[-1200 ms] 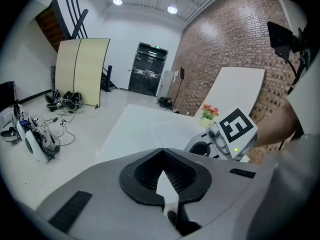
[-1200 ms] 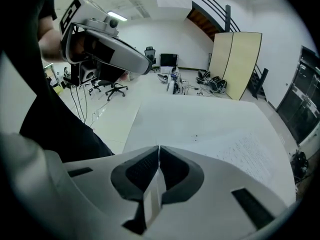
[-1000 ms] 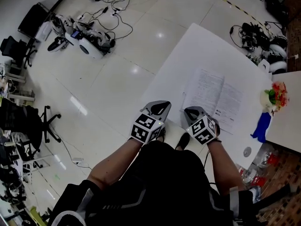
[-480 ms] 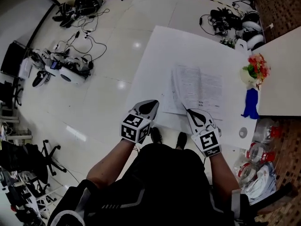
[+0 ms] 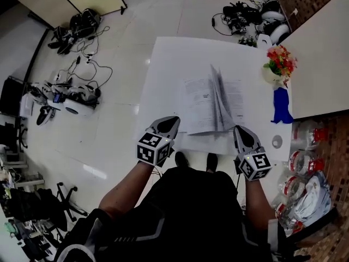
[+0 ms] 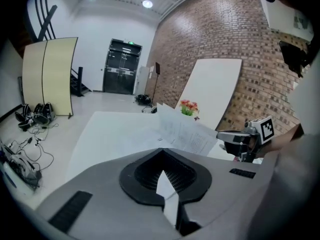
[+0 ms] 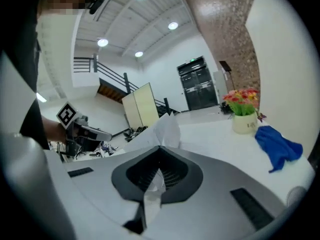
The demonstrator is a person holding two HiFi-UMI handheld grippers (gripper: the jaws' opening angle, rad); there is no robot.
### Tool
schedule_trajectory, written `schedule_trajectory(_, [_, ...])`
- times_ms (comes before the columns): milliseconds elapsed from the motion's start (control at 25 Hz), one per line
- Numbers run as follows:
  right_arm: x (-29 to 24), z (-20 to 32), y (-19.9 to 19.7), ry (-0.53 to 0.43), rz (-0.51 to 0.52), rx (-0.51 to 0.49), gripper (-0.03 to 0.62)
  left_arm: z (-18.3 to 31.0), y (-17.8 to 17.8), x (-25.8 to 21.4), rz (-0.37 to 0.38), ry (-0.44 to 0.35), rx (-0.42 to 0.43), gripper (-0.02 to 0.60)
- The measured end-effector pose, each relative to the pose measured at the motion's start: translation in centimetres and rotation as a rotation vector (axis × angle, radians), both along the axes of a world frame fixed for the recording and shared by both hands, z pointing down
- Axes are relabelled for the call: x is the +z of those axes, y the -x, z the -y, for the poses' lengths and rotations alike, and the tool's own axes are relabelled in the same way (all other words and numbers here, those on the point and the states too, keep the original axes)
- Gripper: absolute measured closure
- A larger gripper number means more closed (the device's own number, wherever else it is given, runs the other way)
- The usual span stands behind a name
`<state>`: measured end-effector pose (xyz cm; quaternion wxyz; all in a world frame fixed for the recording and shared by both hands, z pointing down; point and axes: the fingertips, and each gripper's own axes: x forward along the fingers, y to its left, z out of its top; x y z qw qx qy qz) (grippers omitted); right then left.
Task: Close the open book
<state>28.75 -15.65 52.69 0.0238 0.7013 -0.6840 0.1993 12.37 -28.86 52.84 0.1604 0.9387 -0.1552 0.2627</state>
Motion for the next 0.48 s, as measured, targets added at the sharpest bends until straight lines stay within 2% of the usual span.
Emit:
schedule_trajectory(200, [3.1, -1.7, -4.2, -0.019, 0.202, 0.158, 0.594, -1.2, -0.8, 0.0, 0.022, -0.005, 0.016, 0.588])
schedule_trajectory(480, [7.5, -3.6, -8.0, -0.014, 0.464, 0.336, 0.594, -1.9, -0.5, 0.1, 0.039, -0.003, 0.008, 0.588])
